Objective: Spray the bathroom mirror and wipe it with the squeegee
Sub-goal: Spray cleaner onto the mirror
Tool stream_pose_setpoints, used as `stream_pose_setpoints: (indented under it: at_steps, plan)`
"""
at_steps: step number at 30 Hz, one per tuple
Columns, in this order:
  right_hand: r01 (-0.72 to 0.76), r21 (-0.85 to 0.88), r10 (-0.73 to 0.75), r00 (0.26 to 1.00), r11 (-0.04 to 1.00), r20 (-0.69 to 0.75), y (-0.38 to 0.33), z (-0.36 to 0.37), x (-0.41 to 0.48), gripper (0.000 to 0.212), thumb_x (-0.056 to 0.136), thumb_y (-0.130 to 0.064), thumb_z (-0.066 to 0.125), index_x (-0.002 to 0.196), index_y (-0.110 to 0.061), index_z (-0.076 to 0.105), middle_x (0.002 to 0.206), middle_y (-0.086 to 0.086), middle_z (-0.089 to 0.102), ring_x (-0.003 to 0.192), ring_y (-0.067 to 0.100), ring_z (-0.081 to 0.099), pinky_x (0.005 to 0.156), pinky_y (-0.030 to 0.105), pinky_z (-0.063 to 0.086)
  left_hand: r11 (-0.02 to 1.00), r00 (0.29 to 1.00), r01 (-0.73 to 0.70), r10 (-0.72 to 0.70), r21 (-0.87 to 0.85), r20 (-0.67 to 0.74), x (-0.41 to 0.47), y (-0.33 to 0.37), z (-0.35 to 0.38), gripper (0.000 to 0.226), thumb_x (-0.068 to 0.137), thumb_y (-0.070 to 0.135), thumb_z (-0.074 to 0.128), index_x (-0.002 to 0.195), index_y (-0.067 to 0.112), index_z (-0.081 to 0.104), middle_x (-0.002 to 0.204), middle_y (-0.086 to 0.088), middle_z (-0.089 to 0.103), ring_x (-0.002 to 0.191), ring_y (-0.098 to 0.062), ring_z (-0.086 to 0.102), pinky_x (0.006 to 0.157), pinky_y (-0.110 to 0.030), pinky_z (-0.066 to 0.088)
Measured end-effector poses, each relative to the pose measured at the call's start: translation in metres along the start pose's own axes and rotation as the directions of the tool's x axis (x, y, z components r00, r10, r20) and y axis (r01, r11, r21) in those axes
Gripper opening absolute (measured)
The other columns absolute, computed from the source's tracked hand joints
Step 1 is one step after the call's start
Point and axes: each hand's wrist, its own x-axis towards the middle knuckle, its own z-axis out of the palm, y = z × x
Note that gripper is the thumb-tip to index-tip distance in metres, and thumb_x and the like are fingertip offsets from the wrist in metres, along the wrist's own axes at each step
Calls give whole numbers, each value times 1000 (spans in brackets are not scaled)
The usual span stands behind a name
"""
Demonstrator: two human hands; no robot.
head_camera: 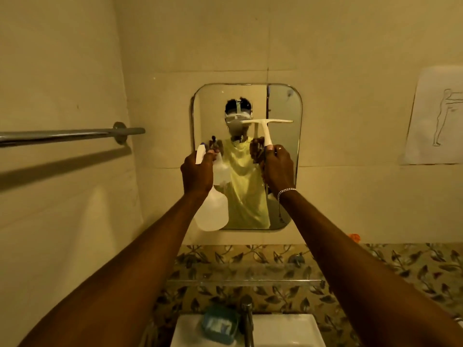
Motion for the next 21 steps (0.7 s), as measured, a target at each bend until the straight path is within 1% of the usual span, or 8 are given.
stream_pose_setpoints:
  at_steps: [3,7,11,13,15,17,19,21]
  plan:
    - [0,0,0,1000,1000,-17,-5,5,5,26,110,-31,44,107,-14,64,92,11,68,77,24,64,66,38,57,1000,1000,-6,6,6,28,2,0,4,44,94,37,64,130,10,64,112,-14,71,97,-29,68,76,-35,58]
    - [9,8,-9,999,1000,-41,-10,7,11,23,110,-33,45,103,-18,61,88,7,67,80,27,67,76,46,61,999,998,-42,43,-11,49,3,2,9,31,95,37,66,115,14,70,87,-1,70,89,-27,69,62,-24,50]
    - [12,34,-9,996,999,-83,-10,4,16,22,110,-31,44,100,-19,61,90,6,69,87,30,70,81,51,62,997,995,-40,33,68,92,-3,-3,19,26,94,37,67,103,13,70,90,-10,71,90,-35,73,75,-40,61]
    - [20,32,-17,995,999,-95,-8,2,18,22,110,-30,45,100,-19,61,81,-5,63,80,22,66,79,46,61,992,994,-62,52,107,93,-9,-7,21,34,95,36,67,118,11,70,96,-9,71,94,-35,72,82,-42,61]
    - [17,50,-13,996,999,-91,-6,0,18,21,110,-29,45,101,-18,61,80,-8,62,84,26,69,83,49,62,994,987,-53,39,94,153,-15,-16,22,38,96,36,66,126,12,68,104,-12,75,98,-32,73,89,-46,62]
    - [10,80,-3,997,997,-83,-3,-2,17,20,110,-29,45,102,-19,61,81,-7,63,89,31,71,85,53,63,999,982,32,-39,41,187,-25,-28,21,39,96,35,67,127,11,67,108,-15,76,101,-32,73,92,-46,61]
    - [10,76,-3,996,997,-84,1,-3,15,20,110,-29,45,101,-20,60,81,-7,63,83,25,68,84,54,63,993,975,96,-106,63,194,-38,-44,23,43,96,36,68,128,9,66,111,-17,75,104,-34,71,91,-43,60]
    - [8,64,-3,996,998,-84,6,-3,13,21,110,-29,45,100,-19,60,79,-7,62,75,18,63,82,52,62,984,974,126,-147,122,173,-55,-63,26,45,94,37,69,126,6,65,102,-11,72,95,-31,69,87,-42,59]
